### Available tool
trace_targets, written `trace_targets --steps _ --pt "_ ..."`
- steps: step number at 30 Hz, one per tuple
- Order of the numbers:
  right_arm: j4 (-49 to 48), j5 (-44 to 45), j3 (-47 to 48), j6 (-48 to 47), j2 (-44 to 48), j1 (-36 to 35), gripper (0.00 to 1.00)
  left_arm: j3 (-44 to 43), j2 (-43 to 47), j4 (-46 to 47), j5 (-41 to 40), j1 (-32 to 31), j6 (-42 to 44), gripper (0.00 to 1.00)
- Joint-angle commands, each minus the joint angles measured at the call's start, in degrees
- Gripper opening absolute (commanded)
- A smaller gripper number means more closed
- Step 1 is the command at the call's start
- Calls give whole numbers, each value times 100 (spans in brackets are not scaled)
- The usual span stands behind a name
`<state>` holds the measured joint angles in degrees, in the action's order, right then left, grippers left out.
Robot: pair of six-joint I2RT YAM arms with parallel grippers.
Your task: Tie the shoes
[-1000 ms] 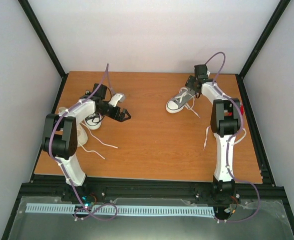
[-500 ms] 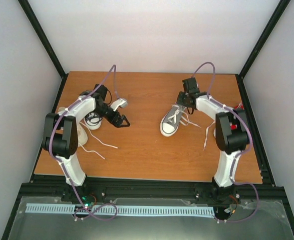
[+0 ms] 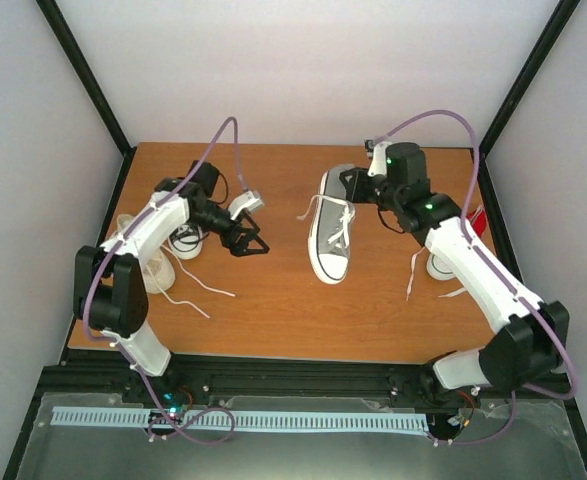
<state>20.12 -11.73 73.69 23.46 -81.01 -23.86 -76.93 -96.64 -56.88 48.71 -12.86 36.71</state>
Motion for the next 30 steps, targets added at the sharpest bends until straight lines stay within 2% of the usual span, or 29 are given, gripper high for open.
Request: trace_targets --steps 1,5,9,18,22,27,28,29,30 --pt "155 -988 308 14 567 -27 3 -160 303 550 488 -536 -82 100" --pt "175 -1293 474 138 893 -25 3 -155 343 1047 899 -938 -324 100" --pt "143 -1574 596 300 1067 -23 3 -141 263 1698 723 -1258 -719 100" --pt "100 -1647 565 481 1478 -24 3 -116 158 2325 1380 -1825 -718 100" --pt "43 -1685 567 571 1594 -24 3 -94 106 2623 1120 -2090 -723 100" --pt "-43 -1757 567 668 1606 -25 3 -258 -275 3117 750 -2290 -1254 99" --pt "-43 -1756 565 668 1606 -26 3 -360 -386 3036 786 -2291 -1235 94" --pt "-31 -1762 566 668 1618 -23 3 -494 -491 2805 812 -2291 -1172 78" --pt "-18 -1764 561 657 1634 -23 3 -642 -577 2521 813 -2291 -985 51"
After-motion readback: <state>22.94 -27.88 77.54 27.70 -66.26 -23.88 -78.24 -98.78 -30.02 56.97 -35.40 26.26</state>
